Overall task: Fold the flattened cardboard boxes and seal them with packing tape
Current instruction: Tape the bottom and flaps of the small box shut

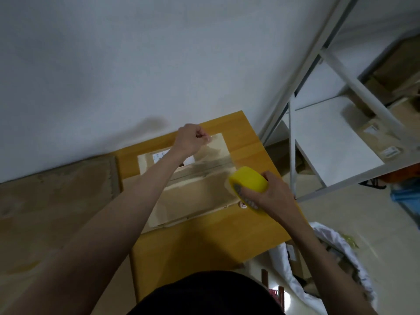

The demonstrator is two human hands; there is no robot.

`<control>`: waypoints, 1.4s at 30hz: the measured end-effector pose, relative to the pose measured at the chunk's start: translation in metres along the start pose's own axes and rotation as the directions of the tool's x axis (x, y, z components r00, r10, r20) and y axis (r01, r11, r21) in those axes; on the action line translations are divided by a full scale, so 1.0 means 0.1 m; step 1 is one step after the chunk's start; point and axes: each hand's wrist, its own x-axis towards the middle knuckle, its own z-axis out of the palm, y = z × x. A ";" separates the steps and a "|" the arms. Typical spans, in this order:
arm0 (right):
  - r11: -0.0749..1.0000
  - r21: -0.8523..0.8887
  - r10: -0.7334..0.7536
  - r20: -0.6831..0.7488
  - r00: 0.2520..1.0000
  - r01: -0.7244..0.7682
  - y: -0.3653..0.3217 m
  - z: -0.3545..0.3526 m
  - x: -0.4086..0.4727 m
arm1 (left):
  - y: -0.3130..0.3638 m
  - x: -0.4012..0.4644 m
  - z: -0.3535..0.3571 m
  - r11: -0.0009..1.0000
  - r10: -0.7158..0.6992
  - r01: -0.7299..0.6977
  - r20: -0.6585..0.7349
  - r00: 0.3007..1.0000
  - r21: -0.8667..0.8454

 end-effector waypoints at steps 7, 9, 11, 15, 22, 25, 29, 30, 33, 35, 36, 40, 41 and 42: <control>0.988 0.156 -0.009 0.064 0.998 -0.001 0.28 -0.12 0.13 | 0.08 0.51 0.52 0.999 0.002 -0.007 0.111 0.994 0.044; 0.985 0.170 -0.005 0.030 1.000 -0.001 0.29 -0.12 0.25 | 0.06 0.65 0.63 0.996 0.024 -0.032 0.098 0.995 0.083; 0.983 0.185 -0.002 -0.006 1.000 0.003 0.26 -0.08 0.41 | 0.01 0.79 0.70 0.991 0.043 -0.050 0.064 0.997 0.124; 0.985 0.167 0.045 0.033 0.998 -0.049 0.17 0.01 0.69 | -0.11 1.02 0.74 0.982 0.061 -0.065 0.026 0.998 0.177; 0.979 0.165 0.108 0.060 0.992 -0.117 0.11 0.03 0.96 | -0.31 1.21 0.83 0.977 0.040 -0.038 -0.007 0.999 0.211; 0.980 0.149 0.125 0.078 0.989 -0.136 0.10 0.03 0.99 | -0.37 1.25 0.85 0.979 0.039 -0.033 -0.023 0.999 0.202; 0.972 0.187 0.130 0.088 0.988 -0.145 0.08 0.03 1.00 | -0.41 1.26 0.85 0.976 0.079 -0.071 -0.031 0.996 0.205; 0.970 0.196 0.131 0.092 0.987 -0.147 0.07 0.03 1.00 | -0.41 1.26 0.86 0.976 0.080 -0.072 -0.032 0.996 0.207; 0.968 0.206 0.129 0.089 0.988 -0.145 0.03 0.02 1.00 | -0.42 1.26 0.88 0.978 0.071 -0.063 -0.038 0.997 0.197; 0.967 0.210 0.129 0.086 0.988 -0.144 0.01 0.02 1.01 | -0.42 1.26 0.90 0.983 0.062 -0.053 -0.048 0.997 0.175; 0.965 0.217 0.132 0.090 0.987 -0.148 0.00 0.02 1.01 | -0.42 1.24 0.91 0.984 0.063 -0.053 -0.057 0.996 0.171; 0.951 0.273 0.125 0.101 0.987 -0.148 -0.01 0.00 0.97 | -0.42 1.21 0.92 0.983 0.072 -0.056 -0.085 0.994 0.173; 0.947 0.290 0.114 0.104 0.988 -0.139 0.00 -0.01 0.94 | -0.41 1.20 0.91 0.982 0.073 -0.057 -0.081 0.994 0.181; 0.942 0.310 0.100 0.112 0.989 -0.130 0.02 -0.01 0.91 | -0.41 1.20 0.91 0.979 0.068 -0.053 -0.075 0.995 0.195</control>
